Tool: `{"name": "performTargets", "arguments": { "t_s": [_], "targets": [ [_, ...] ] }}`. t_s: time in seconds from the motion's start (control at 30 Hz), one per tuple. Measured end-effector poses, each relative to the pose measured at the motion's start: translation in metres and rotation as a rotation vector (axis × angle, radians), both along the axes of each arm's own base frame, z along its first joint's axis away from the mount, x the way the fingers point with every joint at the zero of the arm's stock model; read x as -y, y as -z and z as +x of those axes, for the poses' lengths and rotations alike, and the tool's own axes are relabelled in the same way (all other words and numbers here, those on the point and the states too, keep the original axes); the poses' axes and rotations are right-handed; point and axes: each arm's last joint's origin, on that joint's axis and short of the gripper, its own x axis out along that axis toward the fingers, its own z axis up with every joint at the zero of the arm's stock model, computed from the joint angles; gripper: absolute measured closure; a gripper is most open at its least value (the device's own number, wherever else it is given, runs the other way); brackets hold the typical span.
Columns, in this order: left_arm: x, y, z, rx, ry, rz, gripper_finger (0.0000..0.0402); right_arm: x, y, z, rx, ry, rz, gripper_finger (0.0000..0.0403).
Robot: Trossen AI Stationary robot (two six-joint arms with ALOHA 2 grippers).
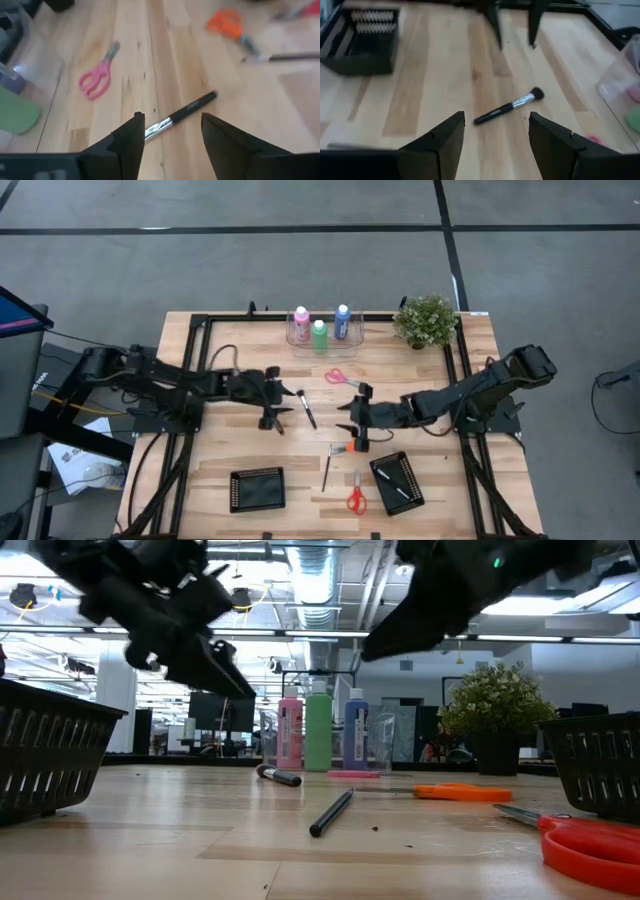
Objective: Pick & Place Paint Supplies
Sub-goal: Put the black paint brush into the right black bin
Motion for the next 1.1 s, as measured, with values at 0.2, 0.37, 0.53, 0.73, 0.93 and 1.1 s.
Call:
{"name": "performTargets", "arguments": {
  "t_s": [0.2, 0.37, 0.53, 0.73, 0.93, 1.1],
  "targets": [
    [0.004, 0.014, 0.035, -0.198, 0.121, 0.135, 0.0197, 0.012, 0.012, -0.004, -0.009, 0.034, 0.013, 0.0199],
    [0.008, 0.022, 0.058, -0.373, 0.200, 0.220, 0.0198, 0.009, 0.013, -0.005, -0.021, 0.007, 0.003, 0.0200],
    [0.006, 0.022, 0.078, -0.478, 0.245, 0.273, 0.0197, 0.005, 0.017, -0.008, -0.070, -0.049, 0.008, 0.0200],
    [0.001, 0.024, 0.094, -0.564, 0.294, 0.306, 0.0205, 0.000, 0.020, -0.012, -0.117, -0.081, 0.006, 0.0200],
    [-0.006, 0.034, 0.102, -0.637, 0.316, 0.287, 0.0221, -0.007, 0.021, -0.015, -0.130, -0.108, 0.002, 0.0200],
    [-0.013, 0.037, 0.103, -0.647, 0.322, 0.286, 0.0243, -0.013, 0.022, -0.017, -0.131, -0.129, 0.001, 0.0200]
  ]
}}
